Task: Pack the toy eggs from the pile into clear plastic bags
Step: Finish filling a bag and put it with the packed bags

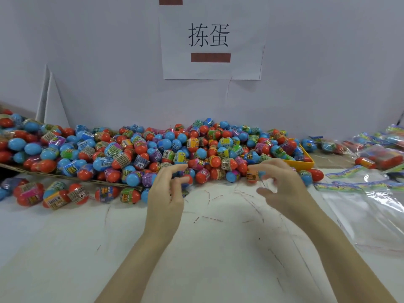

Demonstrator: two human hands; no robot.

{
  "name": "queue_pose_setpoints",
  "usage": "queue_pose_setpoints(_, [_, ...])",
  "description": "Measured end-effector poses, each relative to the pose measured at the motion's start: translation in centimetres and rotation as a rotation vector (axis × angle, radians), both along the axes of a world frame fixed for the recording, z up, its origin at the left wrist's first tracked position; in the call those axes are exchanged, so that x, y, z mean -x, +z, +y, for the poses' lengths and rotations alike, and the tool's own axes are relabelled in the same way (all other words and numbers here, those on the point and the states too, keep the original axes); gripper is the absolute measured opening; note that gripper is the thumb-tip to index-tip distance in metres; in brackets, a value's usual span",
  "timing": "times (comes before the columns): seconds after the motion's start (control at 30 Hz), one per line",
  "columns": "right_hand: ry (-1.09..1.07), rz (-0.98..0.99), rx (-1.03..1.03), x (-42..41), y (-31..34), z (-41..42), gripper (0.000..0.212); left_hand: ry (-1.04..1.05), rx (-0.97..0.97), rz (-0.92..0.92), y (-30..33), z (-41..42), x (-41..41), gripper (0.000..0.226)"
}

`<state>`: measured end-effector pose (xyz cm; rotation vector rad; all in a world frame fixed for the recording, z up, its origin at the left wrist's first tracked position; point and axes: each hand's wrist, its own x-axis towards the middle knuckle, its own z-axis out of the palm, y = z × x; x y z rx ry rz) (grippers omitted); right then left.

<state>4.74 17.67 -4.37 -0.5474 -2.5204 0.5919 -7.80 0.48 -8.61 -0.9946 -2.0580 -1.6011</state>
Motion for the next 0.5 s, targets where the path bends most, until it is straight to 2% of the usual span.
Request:
queue_pose_setpoints(0.07, [-0.157,0.122,0.020,-1.0,1.1,1.4,0.038,0.024,0.015,0.070,0.0,0.0,-0.2,0.045])
queue_pose_setpoints(0.13, [-0.316,0.192,0.141,-2.7,2.3,3.7,0.028,-0.020,0.052,0.089,-0.5,0.1,0.0,0.047])
queue_pose_setpoints(0.2, [-0.490,0.010,0.217,-4.6,2.9,6.5,0.031,-0.070,0.119,0.024,-0.4,-0.1,-0.6,0.043])
queue_pose_setpoints(0.27, [-0.656,-0.290,0.236,-6.5,3.1,8.9,0.045,0.055,0.225,0.066,0.1,-0.1,-1.1,0.039])
queue_pose_setpoints(0.33, [-0.764,-0.569,0.206,-8.0,2.4,10.4,0.063,0.169,0.257,0.199,0.4,-0.2,-1.3,0.065])
queue_pose_setpoints(0.4, [-0.795,-0.785,0.144,-9.1,1.1,11.4,0.074,0.131,0.262,0.211,0.1,-0.2,-1.4,0.068])
queue_pose_setpoints(0.43, [-0.798,-0.814,0.162,-9.4,0.6,11.5,0.075,0.080,0.286,0.201,0.2,-0.2,-1.6,0.061])
queue_pose_setpoints(0.5, [-0.824,-0.741,0.277,-9.8,-0.1,11.4,0.068,-0.067,0.331,0.119,-0.3,0.2,-1.5,0.034])
